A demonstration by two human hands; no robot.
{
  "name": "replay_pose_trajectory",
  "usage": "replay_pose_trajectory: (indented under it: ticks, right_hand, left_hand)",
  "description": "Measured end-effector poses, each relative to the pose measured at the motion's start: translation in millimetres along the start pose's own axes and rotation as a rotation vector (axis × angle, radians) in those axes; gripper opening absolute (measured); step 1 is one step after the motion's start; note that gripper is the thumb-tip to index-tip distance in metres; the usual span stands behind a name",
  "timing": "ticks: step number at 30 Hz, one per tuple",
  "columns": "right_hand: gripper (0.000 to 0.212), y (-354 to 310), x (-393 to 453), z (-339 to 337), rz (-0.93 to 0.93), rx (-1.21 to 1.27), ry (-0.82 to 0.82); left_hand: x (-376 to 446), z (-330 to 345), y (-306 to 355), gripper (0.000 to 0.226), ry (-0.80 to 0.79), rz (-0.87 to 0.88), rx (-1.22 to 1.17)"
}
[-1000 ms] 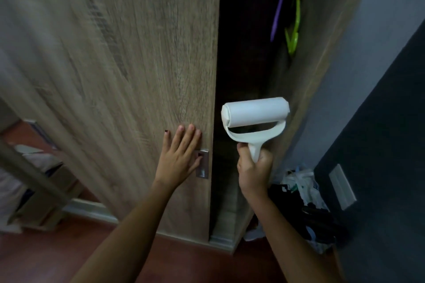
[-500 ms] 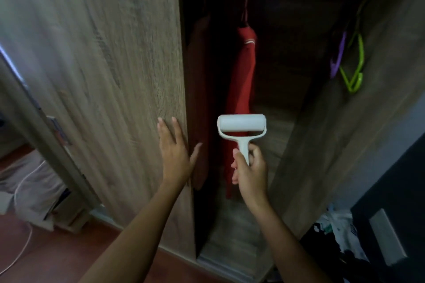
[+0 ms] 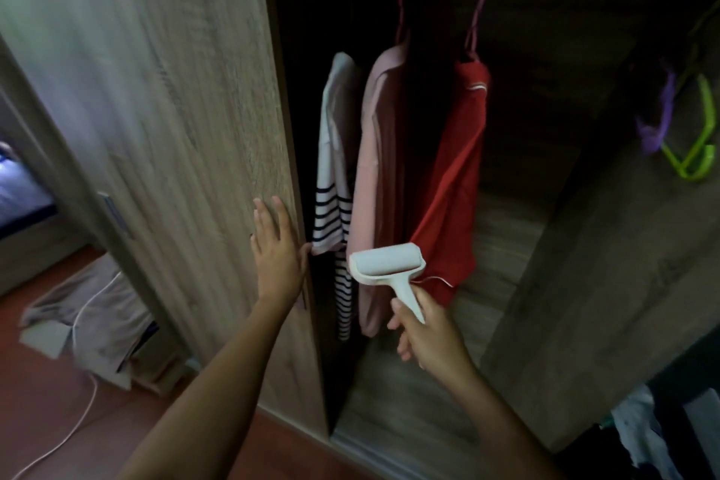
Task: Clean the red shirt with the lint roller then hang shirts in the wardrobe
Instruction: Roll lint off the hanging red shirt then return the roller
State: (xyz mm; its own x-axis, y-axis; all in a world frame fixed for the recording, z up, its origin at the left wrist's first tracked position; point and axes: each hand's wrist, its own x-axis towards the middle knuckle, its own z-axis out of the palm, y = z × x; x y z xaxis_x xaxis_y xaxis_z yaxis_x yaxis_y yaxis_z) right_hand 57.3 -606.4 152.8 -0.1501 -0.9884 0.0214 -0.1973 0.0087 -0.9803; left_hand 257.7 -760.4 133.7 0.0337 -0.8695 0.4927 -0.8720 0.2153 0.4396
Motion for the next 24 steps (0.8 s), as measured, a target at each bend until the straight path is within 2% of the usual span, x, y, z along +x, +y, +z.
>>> replay_pose_trajectory:
  ticks: [3,10,20,24]
  right_hand:
    - [0.023,5.2,6.5,7.2,-0.021,-0.036,0.040]
    - [0.010,6.6,24.2,22.6,-0.046,-0.082,0.145]
    - [0.003,-3.9,22.2,33.8,-0.102,-0.142,0.125]
    - [0.008,-1.9,25.2,36.2,-0.107,-0.168,0.149]
  left_hand:
    - [8.3,-6.9,-11.6,0.100,-0.013,-0.020,0.022]
    - [21.9,-18.5,-32.6,0.104,-0.045,-0.043,0.032]
    - [40.6,-26.4,-61.4,0.109,-0.048,-0.088,0.059]
    - [46.6,-28.3,-69.2,0.108,-0.053,-0.097,0.043]
